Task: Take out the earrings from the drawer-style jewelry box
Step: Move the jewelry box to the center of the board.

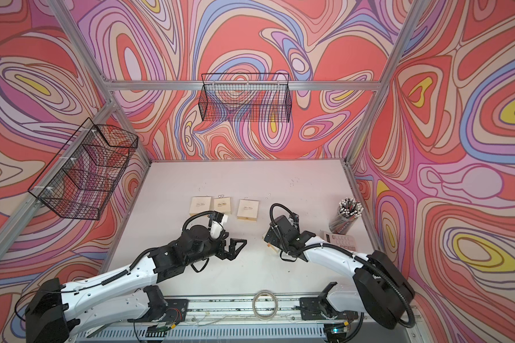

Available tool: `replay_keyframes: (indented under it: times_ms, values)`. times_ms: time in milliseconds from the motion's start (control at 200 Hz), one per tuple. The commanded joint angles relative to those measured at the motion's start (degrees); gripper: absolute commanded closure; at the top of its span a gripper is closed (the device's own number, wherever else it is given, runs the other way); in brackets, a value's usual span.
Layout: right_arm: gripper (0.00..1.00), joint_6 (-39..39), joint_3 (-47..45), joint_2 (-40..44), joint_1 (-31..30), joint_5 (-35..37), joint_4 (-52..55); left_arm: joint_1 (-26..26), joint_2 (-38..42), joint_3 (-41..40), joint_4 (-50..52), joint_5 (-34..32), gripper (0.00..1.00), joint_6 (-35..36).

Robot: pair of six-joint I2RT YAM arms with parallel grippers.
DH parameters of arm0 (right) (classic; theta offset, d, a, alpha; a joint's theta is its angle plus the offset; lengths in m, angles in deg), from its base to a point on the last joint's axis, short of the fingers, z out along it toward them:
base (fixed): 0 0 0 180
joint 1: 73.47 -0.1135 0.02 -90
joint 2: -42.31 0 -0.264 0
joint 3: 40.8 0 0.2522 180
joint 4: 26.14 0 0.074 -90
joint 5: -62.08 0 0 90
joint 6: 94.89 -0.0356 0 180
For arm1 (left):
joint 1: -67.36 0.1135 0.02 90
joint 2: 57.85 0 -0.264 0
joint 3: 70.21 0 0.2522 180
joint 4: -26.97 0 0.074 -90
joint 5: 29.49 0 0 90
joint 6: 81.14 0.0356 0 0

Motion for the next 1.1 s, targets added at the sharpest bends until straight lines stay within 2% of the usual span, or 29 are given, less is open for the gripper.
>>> replay_keyframes:
  times_ms: [0,135,335,516,701,901,1037,1092]
  values:
    - [0.02,5.5,4.5,-4.0,-0.1,2.2,-0.3,0.3,1.2,-1.0,2.1,-1.0,0.0,0.4]
    - [0.02,8.3,8.9,-10.1,-0.1,2.0,1.1,0.4,1.4,-1.2,2.6,-0.9,0.0,0.3]
    - [0.02,5.3,12.3,-14.8,-0.2,3.5,3.1,0.7,1.1,-1.8,2.3,-0.7,0.0,0.1]
    - [0.02,5.7,14.4,-17.6,-0.2,4.9,4.7,1.2,0.4,-1.9,2.4,-0.1,0.0,0.2]
    - [0.02,7.0,13.5,-16.5,0.0,6.3,7.1,1.8,1.5,-2.4,3.0,0.0,0.0,0.6]
    - [0.02,6.5,14.6,-12.3,-0.1,12.0,12.2,2.6,1.4,-4.6,1.6,1.3,0.0,0.0]
    - [0.02,7.7,17.3,-10.8,-2.4,12.8,12.1,2.8,1.2,-4.4,1.6,1.8,0.0,0.1]
    - [0.06,8.3,18.9,-10.9,-3.7,12.3,11.0,2.9,1.3,-4.4,1.8,1.8,0.0,0.2]
